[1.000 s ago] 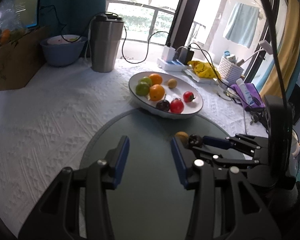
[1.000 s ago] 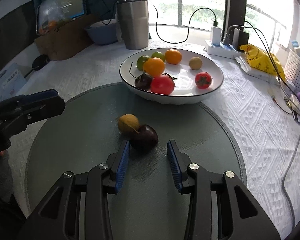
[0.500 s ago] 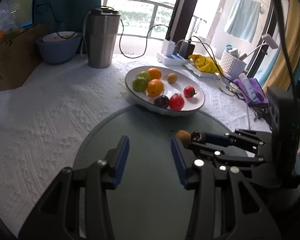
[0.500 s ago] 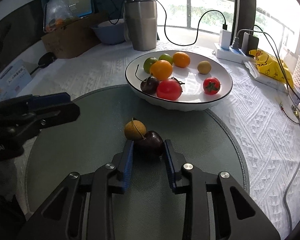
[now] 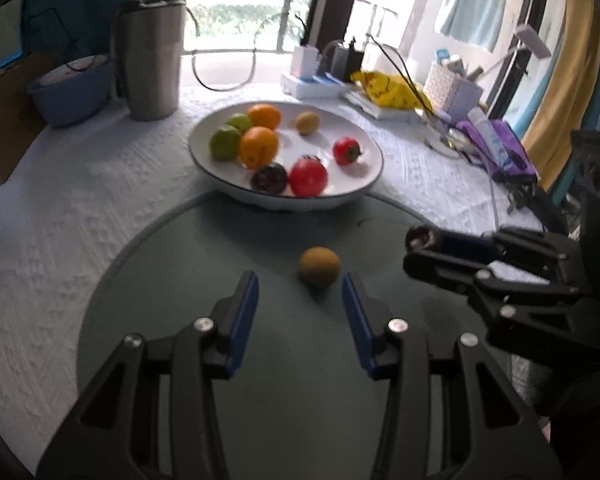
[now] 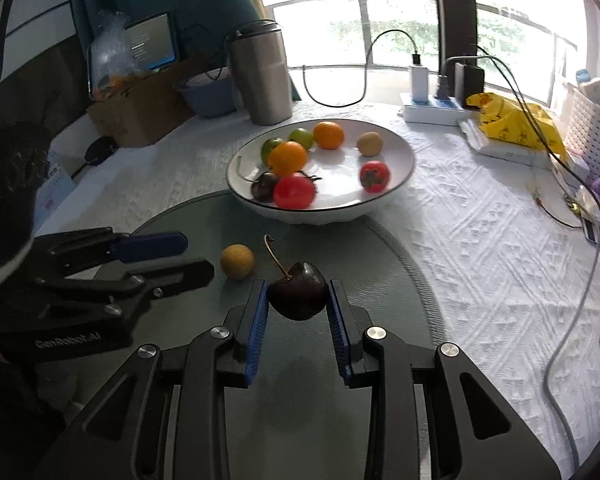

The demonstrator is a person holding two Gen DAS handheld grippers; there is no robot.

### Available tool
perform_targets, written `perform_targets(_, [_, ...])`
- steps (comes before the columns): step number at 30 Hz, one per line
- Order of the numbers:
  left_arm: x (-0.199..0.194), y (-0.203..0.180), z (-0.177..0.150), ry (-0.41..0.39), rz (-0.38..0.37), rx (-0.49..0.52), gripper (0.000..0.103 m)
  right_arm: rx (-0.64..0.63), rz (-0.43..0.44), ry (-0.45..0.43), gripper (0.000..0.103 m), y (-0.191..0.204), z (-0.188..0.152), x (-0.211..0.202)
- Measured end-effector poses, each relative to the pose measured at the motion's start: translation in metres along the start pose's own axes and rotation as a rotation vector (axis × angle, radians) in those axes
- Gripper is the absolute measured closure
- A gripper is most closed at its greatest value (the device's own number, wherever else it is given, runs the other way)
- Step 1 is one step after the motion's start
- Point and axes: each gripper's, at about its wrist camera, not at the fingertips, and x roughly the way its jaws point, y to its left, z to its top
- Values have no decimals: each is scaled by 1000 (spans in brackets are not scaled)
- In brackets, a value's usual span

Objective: Organize fruits
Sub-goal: 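Close the right tool on the dark cherry while the left tool closes on the small yellow fruit, then carry the dark cherry in the right tool while the left tool carries the yellow fruit over the bowl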

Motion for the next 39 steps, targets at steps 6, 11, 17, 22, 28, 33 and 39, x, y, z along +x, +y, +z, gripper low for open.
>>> perform_targets(6, [12, -6, 11, 32, 18, 23, 58, 48, -14, -30, 71, -21, 0, -9])
perform_targets(11, [26, -13, 15, 84, 9, 46, 58, 67, -20, -40, 71, -32, 1, -12])
perform_targets(17, [30, -24, 17, 99, 16, 86, 75, 84, -30, -51, 71, -39, 1, -15])
perform_targets(22, [27, -27, 17, 91, 9, 95, 78, 96, -51, -52, 71, -41, -2, -21])
perform_targets(28, [10, -30, 19, 53, -19, 98, 78, 88, -75, -68, 71, -39, 2, -32])
perform_targets(33, [-6, -30, 25, 15, -34, 106, 78, 76, -89, -90, 71, -35, 9, -42])
perform_targets(39, [-18, -24, 33, -14, -50, 109, 78, 69, -95, -106, 71, -31, 20, -44])
